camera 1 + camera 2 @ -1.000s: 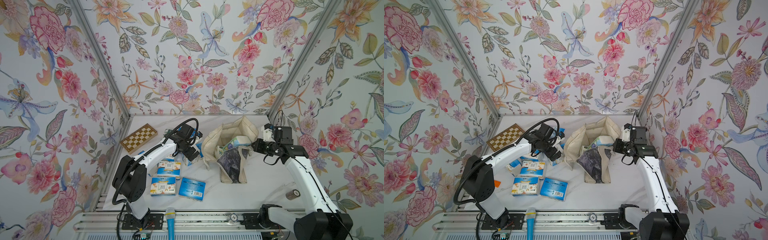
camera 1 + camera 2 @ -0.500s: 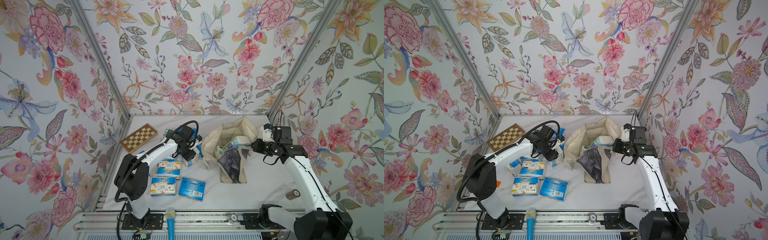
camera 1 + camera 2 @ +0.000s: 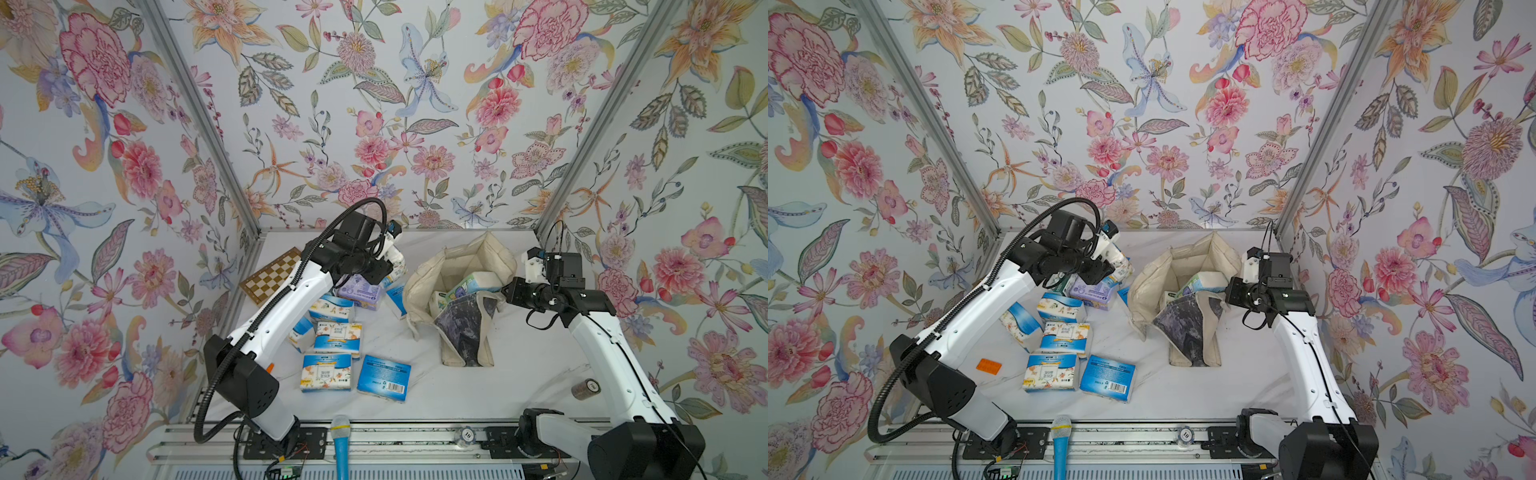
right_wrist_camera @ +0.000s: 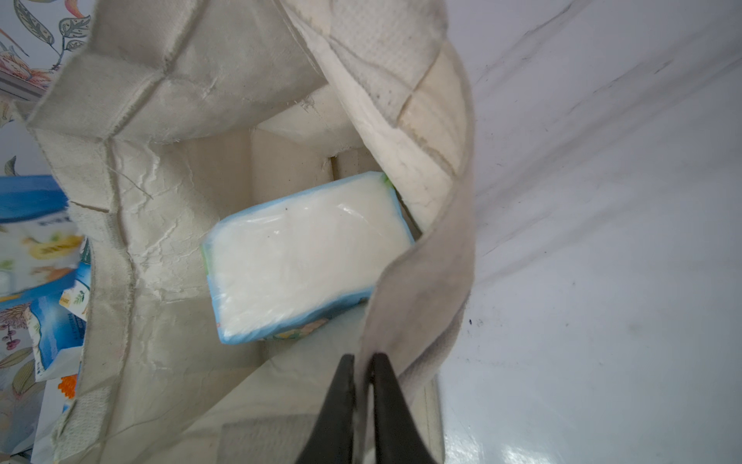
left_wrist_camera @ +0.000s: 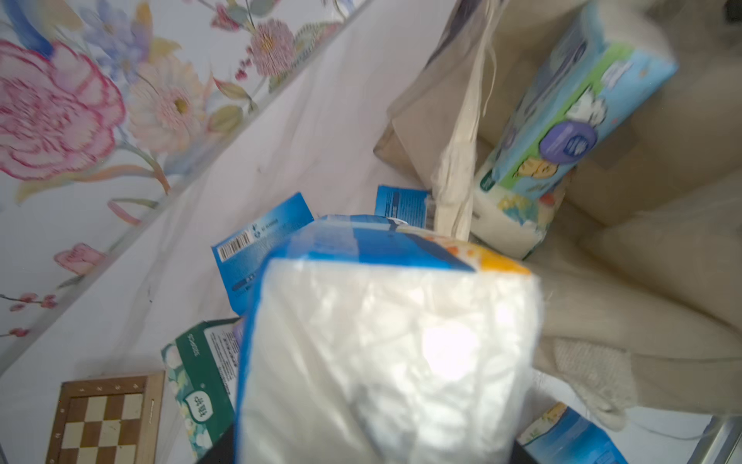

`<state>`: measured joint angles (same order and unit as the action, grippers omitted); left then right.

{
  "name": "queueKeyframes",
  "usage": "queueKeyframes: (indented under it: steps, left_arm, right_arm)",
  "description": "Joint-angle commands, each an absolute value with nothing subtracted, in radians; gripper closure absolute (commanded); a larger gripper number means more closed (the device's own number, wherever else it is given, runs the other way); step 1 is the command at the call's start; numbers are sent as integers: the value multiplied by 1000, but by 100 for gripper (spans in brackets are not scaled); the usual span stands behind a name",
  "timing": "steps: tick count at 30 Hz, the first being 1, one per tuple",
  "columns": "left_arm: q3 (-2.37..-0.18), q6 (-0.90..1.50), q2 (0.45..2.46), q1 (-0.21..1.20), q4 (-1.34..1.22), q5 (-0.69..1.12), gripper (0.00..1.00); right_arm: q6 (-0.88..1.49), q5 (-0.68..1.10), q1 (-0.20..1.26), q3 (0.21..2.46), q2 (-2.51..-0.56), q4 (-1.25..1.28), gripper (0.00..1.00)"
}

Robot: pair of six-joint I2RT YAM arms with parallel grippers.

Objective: Put tissues into the canvas bag
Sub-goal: Pick up the pack of facial tissues from the center of the board, then place the pack of facial tissues in the canvas bag.

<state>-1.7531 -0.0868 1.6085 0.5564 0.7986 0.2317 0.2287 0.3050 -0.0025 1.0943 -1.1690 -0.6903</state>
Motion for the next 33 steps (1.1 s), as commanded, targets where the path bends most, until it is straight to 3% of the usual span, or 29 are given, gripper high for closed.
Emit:
queueKeyframes:
  steps: [1, 10, 19, 33]
  left_arm:
    - [-1832, -48, 1572, 550, 776, 294, 42]
    - [-1789, 98, 1552, 572, 377, 686, 34]
    - [-1953, 91, 1824, 687, 395, 711, 35]
    - [-2358, 68, 2209, 734, 527, 690, 37]
  right_arm:
    - [240, 301, 8, 1103, -1155, -692, 87]
    - [247, 301, 20, 1118, -1164, -692, 87]
    - [247, 298, 27, 1127, -1171, -692, 87]
    - [237, 289, 32, 1118, -1176, -691, 87]
